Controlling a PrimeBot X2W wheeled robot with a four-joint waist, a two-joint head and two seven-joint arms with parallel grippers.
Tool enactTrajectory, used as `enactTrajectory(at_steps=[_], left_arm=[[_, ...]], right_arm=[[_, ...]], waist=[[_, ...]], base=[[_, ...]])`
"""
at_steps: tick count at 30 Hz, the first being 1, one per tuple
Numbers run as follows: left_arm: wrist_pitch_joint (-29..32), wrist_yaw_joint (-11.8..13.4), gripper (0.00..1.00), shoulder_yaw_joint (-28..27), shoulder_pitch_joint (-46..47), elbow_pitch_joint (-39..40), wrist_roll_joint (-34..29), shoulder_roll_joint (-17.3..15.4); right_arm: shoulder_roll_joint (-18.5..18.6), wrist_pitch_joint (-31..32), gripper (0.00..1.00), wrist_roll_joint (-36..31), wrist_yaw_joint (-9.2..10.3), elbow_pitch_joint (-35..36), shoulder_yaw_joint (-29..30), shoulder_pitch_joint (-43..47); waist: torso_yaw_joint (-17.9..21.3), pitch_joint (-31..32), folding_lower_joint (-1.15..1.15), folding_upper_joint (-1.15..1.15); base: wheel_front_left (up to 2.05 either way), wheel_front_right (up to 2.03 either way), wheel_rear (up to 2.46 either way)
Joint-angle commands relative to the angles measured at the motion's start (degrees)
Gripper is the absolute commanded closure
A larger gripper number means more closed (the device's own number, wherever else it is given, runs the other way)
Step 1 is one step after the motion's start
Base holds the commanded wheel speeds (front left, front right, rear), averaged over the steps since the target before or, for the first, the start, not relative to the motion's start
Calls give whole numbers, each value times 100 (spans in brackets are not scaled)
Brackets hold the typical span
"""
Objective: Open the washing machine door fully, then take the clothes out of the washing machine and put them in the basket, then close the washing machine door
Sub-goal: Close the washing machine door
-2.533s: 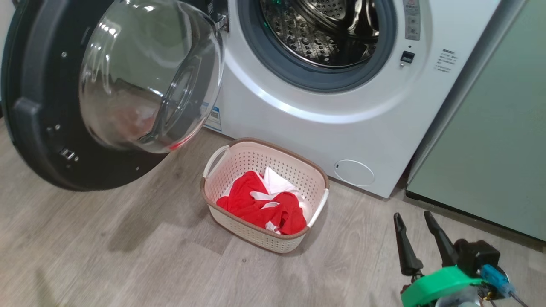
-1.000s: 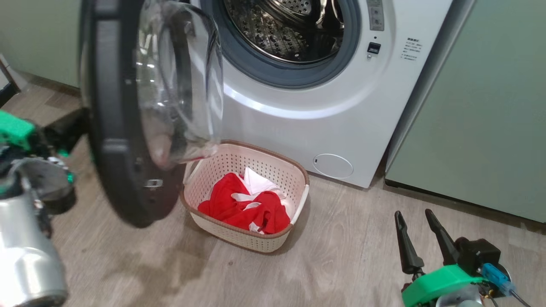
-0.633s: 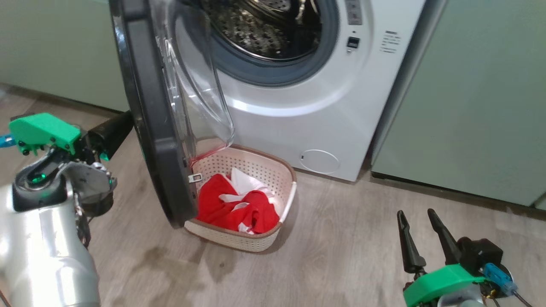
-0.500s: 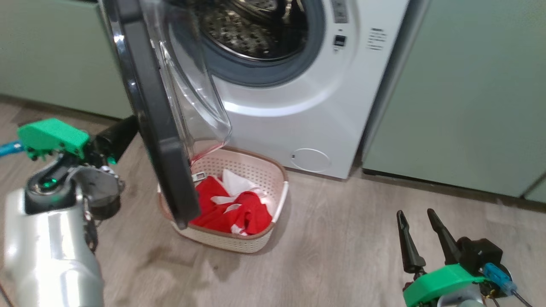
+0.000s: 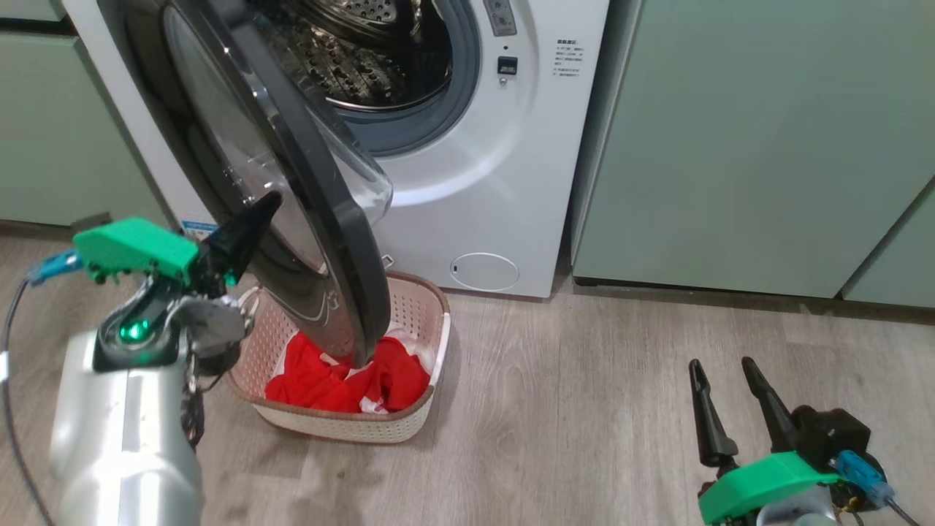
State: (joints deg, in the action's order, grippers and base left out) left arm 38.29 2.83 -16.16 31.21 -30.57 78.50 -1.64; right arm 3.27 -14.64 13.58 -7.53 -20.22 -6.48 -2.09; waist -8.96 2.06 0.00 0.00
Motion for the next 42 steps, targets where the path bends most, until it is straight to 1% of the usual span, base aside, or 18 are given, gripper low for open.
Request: enactTrajectory(at_steps=[1, 2, 3, 4, 5, 6, 9, 12, 15, 17, 21, 22, 25, 28, 31, 33, 37, 42], left_arm=[[-124, -101, 100, -186, 19, 216, -118, -257], [-248, -191, 100, -175, -56, 249, -252, -345], [-363, -283, 83, -187, -136, 273, -344, -408], [-471, -355, 55, -233, -204, 283, -389, -454], [-612, -446, 5, -257, -284, 304, -499, -540], [-764, -577, 0, -219, -381, 332, -696, -666], [-1271, -847, 0, -93, -685, 371, -1290, -1029], [-1879, -980, 0, 5, -934, 366, -1794, -1379], [-2736, -1023, 0, 277, -1169, 386, -2427, -1761], [-3317, -1027, 0, 613, -1337, 498, -2705, -1959], [-4357, -1030, 0, 1192, -1633, 459, -2897, -2237], [-4357, -1030, 0, 1192, -1633, 459, -2897, -2237], [-4990, -1030, 0, 1725, -1839, 375, -3125, -2447], [-5255, -1030, 0, 2026, -1964, 252, -3325, -2564], [-5320, -1031, 0, 2082, -2029, 107, -3443, -2578], [-5325, -1031, 0, 2018, -2072, 145, -3710, -2567], [-5327, -1031, 0, 1846, -2217, 262, -4061, -2398], [-5328, -1031, 0, 1648, -2313, 368, -4356, -2276]], right_arm=[[62, -36, 0, -30, 4, 196, -96, -64], [61, -36, 0, -29, 4, 196, -96, -64], [60, -36, 0, -27, 4, 196, -94, -71], [57, -36, 0, -25, 4, 195, -89, -77], [55, -36, 0, -22, 4, 194, -85, -82], [52, -36, 0, -20, 4, 193, -83, -89], [45, -36, 0, -17, 4, 204, -86, -104], [40, -36, 0, -4, 4, 232, -77, -110], [38, -36, 0, 2, 4, 255, -61, -104], [35, -36, 0, 11, 4, 317, -54, -100], [27, -36, 0, 22, 4, 409, -59, -63], [27, -36, 0, 22, 4, 409, -59, -63], [20, -36, 0, 28, 4, 432, -64, -30], [15, -36, 0, 30, 4, 433, -56, -3], [12, -36, 0, 25, 4, 440, -23, 16], [10, -36, 0, 19, 4, 448, 11, 28], [3, -36, 0, 16, 4, 446, 52, 69], [-6, -36, 0, 12, 4, 428, 51, 78]], waist=[[12, 11, 0, 0], [21, 18, 0, 0], [28, 27, 0, 0], [32, 35, 0, 0], [35, 39, 0, 0], [36, 41, 0, 0], [41, 51, 0, 0], [48, 52, 0, 0], [49, 55, 0, 0], [53, 59, 0, 0], [73, 74, 0, 0], [73, 74, 0, 0], [101, 93, 0, 0], [117, 100, 0, 0], [128, 100, 0, 0], [128, 97, 0, 0], [132, 106, 0, 0], [138, 96, 0, 0]], base=[[0, 0, 0], [0, 0, 0], [0, 0, 0], [0, 0, 0], [0, 0, 0], [0, 0, 0], [0, 0, 0], [0, 0, 0], [0, 0, 0], [0, 0, 0], [0, 0, 0], [0, 0, 0], [0, 0, 0], [0, 0, 0], [0, 0, 0], [0, 0, 0], [0, 0, 0], [0, 0, 0]])
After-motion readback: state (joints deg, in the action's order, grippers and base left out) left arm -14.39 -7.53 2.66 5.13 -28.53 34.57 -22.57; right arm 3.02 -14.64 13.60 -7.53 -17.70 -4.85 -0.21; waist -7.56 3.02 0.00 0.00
